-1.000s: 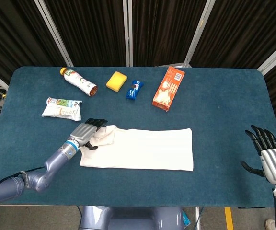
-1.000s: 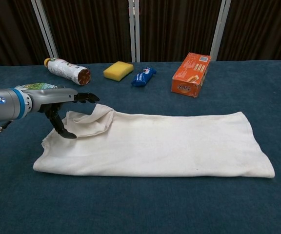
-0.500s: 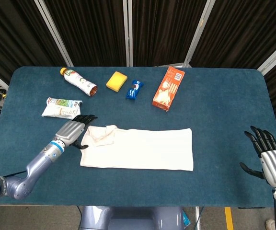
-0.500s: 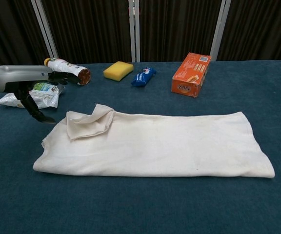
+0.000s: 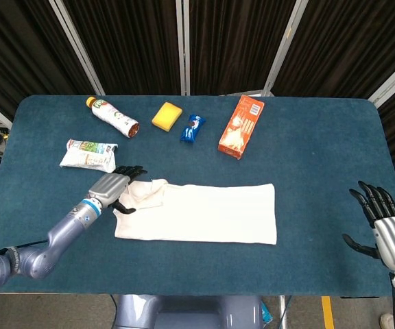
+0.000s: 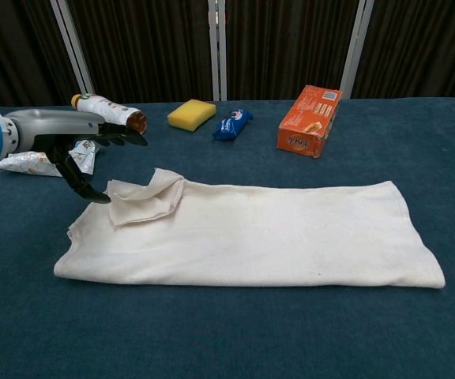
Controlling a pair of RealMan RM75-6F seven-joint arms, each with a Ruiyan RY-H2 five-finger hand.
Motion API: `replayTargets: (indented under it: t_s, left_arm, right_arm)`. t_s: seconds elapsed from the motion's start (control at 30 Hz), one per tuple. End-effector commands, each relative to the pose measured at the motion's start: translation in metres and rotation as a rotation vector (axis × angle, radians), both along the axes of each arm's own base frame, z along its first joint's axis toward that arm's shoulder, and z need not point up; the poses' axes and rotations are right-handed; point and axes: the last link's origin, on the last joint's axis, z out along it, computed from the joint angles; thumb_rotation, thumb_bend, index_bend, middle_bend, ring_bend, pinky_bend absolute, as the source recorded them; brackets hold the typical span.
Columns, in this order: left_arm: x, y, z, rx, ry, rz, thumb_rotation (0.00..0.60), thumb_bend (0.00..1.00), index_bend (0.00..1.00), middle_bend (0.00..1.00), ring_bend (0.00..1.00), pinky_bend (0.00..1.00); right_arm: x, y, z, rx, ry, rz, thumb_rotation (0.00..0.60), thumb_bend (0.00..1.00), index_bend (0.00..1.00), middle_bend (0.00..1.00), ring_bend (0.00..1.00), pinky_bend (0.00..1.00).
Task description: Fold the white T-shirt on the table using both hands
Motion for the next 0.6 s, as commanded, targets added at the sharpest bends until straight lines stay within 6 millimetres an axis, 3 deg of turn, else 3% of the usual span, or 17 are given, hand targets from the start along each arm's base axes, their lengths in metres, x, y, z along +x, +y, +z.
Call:
replayTargets:
  t_s: [0.03,0.6]
  left_arm:
    - [0.009,0.007,-0.022,-0.027,0.027,0.016,0.552,0.24,0.11,0.00,0.00,0.00]
    - [0.017,0.022,-0.035,0.006,0.068,0.077,0.550,0.24,0.17,0.00,0.00,0.00]
  right_arm:
    - [-0.001,0.001,0.002,-0.006,-0.005,-0.002,0.600,0.10,0.13,0.00,0.00,0.00]
    - [-0.002,0.000,0.005,-0.013,-0.011,-0.005,0.600,0.09,0.13,0.00,0.00,0.00]
